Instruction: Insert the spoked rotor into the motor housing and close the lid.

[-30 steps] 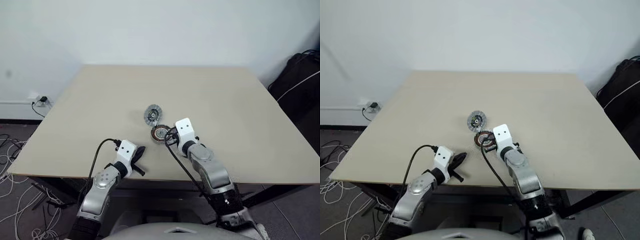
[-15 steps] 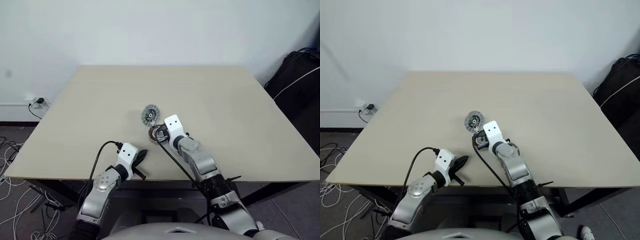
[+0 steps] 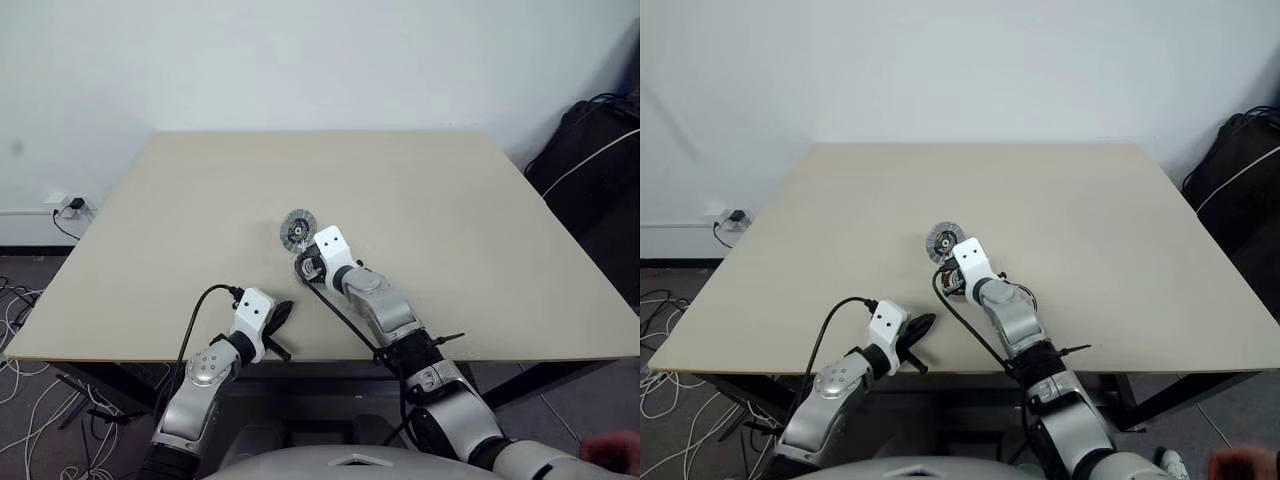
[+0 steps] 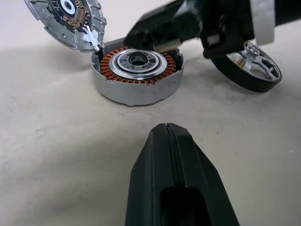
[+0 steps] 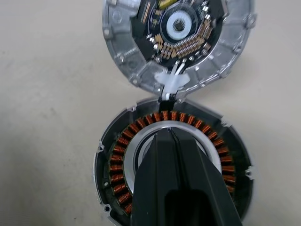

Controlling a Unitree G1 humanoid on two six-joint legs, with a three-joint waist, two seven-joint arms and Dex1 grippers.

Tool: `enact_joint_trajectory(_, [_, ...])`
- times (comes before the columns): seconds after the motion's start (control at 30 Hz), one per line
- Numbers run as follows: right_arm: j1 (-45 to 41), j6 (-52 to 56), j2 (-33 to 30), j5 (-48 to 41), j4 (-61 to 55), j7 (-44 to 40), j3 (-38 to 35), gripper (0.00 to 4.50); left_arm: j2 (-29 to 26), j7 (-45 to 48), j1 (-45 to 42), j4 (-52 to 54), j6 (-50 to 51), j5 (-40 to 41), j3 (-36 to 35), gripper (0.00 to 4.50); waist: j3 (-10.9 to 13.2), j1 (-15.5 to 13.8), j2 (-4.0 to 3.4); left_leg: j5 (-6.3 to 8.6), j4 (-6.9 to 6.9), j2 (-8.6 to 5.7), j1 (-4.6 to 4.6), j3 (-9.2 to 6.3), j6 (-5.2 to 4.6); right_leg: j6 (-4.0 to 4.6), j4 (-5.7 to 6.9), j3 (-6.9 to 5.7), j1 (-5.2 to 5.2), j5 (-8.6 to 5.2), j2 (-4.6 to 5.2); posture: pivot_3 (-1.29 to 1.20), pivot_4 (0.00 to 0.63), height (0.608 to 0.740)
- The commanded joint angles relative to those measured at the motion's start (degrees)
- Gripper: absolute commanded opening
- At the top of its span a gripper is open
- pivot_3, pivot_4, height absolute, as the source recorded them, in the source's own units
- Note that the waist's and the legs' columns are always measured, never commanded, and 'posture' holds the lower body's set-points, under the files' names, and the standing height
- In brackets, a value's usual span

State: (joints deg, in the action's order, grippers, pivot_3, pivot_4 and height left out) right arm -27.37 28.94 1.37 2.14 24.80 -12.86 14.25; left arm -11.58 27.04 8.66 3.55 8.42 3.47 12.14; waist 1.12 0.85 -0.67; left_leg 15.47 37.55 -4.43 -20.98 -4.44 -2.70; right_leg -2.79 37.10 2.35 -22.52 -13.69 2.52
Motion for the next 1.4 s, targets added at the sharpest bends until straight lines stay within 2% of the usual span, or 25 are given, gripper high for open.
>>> enact_joint_trajectory(0.03, [-2.8, -2.3, 0.5, 0.4, 1.0, -0.3, -0.4, 0.01, 0.1, -0.4, 0.0, 3.3, -0.5, 0.7, -0.3, 0.0, 0.0, 0.0, 0.0, 0.0, -0.01, 0.0, 0.0, 0.0, 0.01, 0.0, 0.0, 0.0, -0.01, 0.0, 0.0, 0.0, 0.0, 0.74])
enact_joint_trajectory(0.53, [-3.6, -4.1, -1.4, 0.1, 5.4, 1.1, -4.3, 0.01, 0.2, -0.4, -0.5, 3.2, -0.2, 0.8, 0.3, 0.0, 0.0, 0.1, -0.03, -0.01, -0.03, 0.0, 0.04, 0.0, 0.03, 0.03, 0.05, 0.01, -0.01, -0.01, 0.0, 0.0, 0.0, 0.74])
enact_joint_trajectory(1.07, [-0.7, -3.9, 0.5, -0.9, -2.9, -1.4, -3.0, 0.01, 0.0, 0.4, -1.0, 3.2, 0.6, 0.9, 0.4, 0.0, 0.0, 0.5, -0.04, -0.03, -0.05, 0.0, 0.05, 0.0, 0.01, 0.03, 0.09, 0.06, -0.01, -0.01, 0.0, 0.0, 0.0, 0.74])
enact_joint_trajectory(1.4, [-1.5, -5.1, 0.5, 0.2, 4.8, -0.5, -3.4, 0.01, 0.1, -0.1, 0.2, 4.3, 0.9, 0.8, 0.1, 0.0, 0.0, 0.5, -0.05, -0.02, -0.06, 0.0, 0.06, 0.0, 0.04, 0.04, 0.08, 0.05, -0.01, -0.02, 0.0, 0.0, 0.0, 0.74])
